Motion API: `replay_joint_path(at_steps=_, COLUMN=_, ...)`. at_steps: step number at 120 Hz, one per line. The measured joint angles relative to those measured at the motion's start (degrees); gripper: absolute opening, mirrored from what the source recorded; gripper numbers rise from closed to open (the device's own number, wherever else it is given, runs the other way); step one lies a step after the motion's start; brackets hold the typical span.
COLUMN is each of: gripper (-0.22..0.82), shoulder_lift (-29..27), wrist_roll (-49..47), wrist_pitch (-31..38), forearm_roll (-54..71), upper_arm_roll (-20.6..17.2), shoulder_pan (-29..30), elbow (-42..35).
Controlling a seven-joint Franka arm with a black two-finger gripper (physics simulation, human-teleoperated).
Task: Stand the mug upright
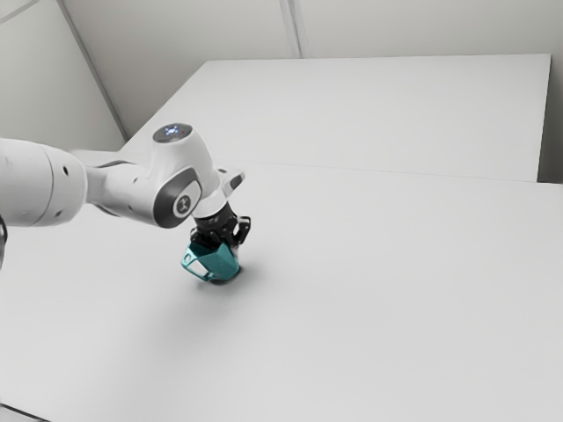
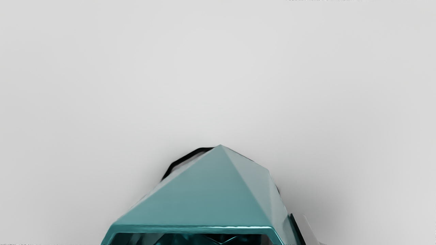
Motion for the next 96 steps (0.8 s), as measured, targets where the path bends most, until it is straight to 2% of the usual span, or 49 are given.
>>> replay_joint_path(at_steps=22, gripper=0.23, shoulder_lift=-1.3, wrist_roll=-1.3, wrist_pitch=-0.1, forearm_roll=-0.7, upper_arm_roll=-0.8, shoulder_pan=0.0, elbow=0.2)
replay_joint_path(at_steps=38, gripper=0.40, shoulder_lift=-3.9, wrist_roll=-2.0, wrist_pitch=-1.5, forearm_roll=-0.5, upper_arm_roll=-0.8, shoulder_pan=0.0, elbow=0.5)
replay_joint_path(at_steps=62, gripper=0.53, shoulder_lift=-8.2, wrist_roll=-2.7, wrist_pitch=-5.9, forearm_roll=-0.4, upper_arm_roll=-0.8, shoulder_pan=-0.9, elbow=1.8)
replay_joint_path(at_steps=96, gripper=0.58, shoulder_lift=-9.8, wrist_roll=-1.3, wrist_pitch=-15.6, forearm_roll=-0.4, upper_arm_roll=-0.8, shoulder_pan=-2.4, elbow=9.3)
